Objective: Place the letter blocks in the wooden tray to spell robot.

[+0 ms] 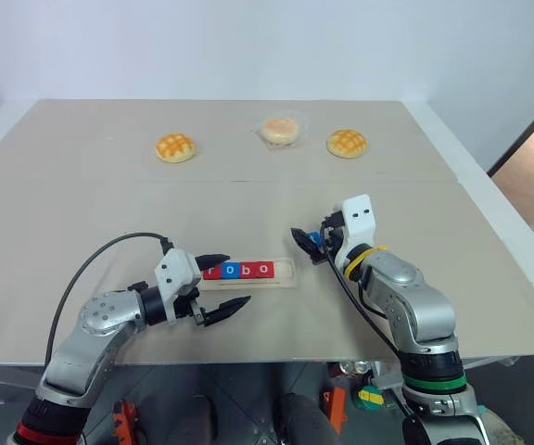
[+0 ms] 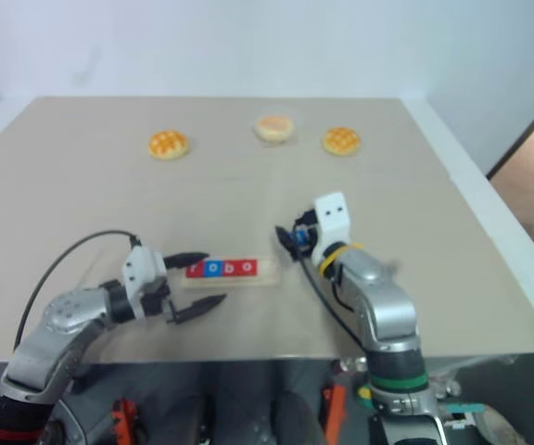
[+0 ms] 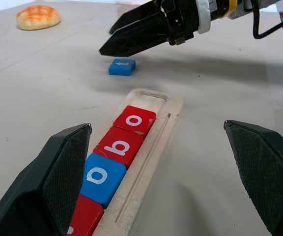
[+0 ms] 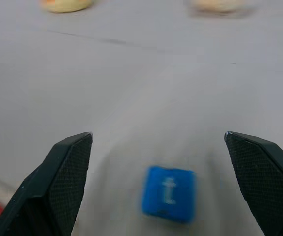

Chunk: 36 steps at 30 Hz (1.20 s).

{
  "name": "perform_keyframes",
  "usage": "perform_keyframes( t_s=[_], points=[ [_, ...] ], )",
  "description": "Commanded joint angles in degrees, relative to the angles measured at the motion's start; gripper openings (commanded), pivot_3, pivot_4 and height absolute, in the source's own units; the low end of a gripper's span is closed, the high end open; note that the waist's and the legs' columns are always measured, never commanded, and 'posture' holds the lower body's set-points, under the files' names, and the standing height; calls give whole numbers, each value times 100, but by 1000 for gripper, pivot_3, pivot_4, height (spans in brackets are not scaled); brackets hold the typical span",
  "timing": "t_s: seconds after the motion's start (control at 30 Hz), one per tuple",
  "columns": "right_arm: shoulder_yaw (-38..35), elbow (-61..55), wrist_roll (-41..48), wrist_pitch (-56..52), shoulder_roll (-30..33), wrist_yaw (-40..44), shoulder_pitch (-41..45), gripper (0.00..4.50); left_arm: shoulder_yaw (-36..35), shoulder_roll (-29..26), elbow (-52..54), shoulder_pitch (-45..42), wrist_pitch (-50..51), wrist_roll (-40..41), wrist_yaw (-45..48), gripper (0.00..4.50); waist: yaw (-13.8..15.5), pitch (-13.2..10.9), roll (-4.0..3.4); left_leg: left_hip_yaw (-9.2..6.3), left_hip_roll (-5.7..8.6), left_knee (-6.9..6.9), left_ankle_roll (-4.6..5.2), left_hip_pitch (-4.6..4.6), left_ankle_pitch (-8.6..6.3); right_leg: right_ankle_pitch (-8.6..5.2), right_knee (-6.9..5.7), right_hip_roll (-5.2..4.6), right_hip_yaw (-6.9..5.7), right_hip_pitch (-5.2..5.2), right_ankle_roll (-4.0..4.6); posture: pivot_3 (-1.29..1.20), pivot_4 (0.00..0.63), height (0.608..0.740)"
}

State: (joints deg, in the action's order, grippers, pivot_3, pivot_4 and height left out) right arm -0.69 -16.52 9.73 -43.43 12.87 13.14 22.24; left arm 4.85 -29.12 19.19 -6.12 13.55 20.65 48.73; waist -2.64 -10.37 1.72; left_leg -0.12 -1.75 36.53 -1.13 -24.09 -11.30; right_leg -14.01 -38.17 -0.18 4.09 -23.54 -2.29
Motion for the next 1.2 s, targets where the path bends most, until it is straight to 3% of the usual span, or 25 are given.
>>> perform_keyframes(
  t_s=[0.03,0.93,1.03,1.2],
  points=[
    [-56,-289,-163,127,-144,-385,-131,4459,85,80,238,-54,-140,-14,-43,4500,-1,0,0,1,0,0,0,0,0,1,0,1,1,-1,1,0,150,740],
    [178,931,-434,911,-456,-457,-202,4459,239,390,359,-371,520,125,-447,4500,-5,0,-1,-4,-3,-2,-1,2,1,2,-1,9,-2,0,5,0,150,740],
    [175,891,-436,936,-526,-502,-267,3665,257,362,384,-339,515,103,-462,4500,-4,0,-1,-4,-3,-2,-1,2,1,1,-1,9,-1,-1,4,0,150,740],
    [188,762,-460,893,-591,-585,-383,1898,278,327,382,-320,494,67,-459,4500,-5,0,0,-5,-4,-2,-1,2,1,1,-1,10,-2,0,5,0,150,740]
  ],
)
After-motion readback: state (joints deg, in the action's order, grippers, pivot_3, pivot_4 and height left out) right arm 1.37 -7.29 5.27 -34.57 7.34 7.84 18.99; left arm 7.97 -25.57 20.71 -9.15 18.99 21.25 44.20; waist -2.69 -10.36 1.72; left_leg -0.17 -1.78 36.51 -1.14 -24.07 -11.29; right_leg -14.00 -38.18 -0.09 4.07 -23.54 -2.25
